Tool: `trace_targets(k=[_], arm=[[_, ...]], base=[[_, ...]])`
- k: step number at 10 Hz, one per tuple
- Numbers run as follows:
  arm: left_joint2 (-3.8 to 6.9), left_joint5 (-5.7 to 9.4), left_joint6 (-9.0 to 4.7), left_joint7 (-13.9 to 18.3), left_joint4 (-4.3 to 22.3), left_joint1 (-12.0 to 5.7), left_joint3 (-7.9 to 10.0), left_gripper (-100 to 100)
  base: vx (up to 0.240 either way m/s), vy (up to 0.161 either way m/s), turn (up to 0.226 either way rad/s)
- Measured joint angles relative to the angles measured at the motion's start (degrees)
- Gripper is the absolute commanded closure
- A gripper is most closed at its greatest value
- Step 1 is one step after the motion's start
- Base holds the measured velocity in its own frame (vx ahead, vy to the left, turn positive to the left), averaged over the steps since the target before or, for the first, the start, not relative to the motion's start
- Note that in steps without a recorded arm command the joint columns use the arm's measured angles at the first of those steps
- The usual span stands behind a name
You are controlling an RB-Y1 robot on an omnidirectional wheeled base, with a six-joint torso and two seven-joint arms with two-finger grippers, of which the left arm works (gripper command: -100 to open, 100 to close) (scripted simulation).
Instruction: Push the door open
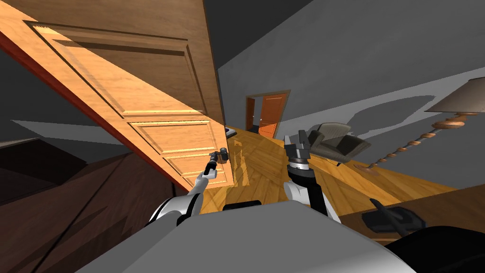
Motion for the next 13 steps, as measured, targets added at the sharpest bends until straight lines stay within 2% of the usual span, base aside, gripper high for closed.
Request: trace_targets(k=[2,4,5,6,7,12,13], arm=[[0.16,0.23,1.0,-0.3,-1.9,1.17,0.6,100],[0.55,0.58,1.24,-0.6,-2.7,1.67,1.5,100],[1.0,0.86,0.4,-0.8,-0.8,0.7,2.14,100],[1.19,1.06,1.01,-1.1,-2.4,1.56,2.67,100],[1.51,1.25,1.2,-1.2,-2.5,1.52,3.16,100],[2.58,2.01,0.58,-2.0,-1.6,1.64,5.06,100],[2.89,2.17,0.13,-2.0,-0.5,1.4,5.41,100]], base=[[0.185,-0.095,0.043],[0.177,-0.094,0.059],[0.176,-0.123,0.056],[0.155,-0.119,0.061],[0.143,-0.08,0.052],[0.134,-0.063,0.049],[0.172,-0.067,0.072]])
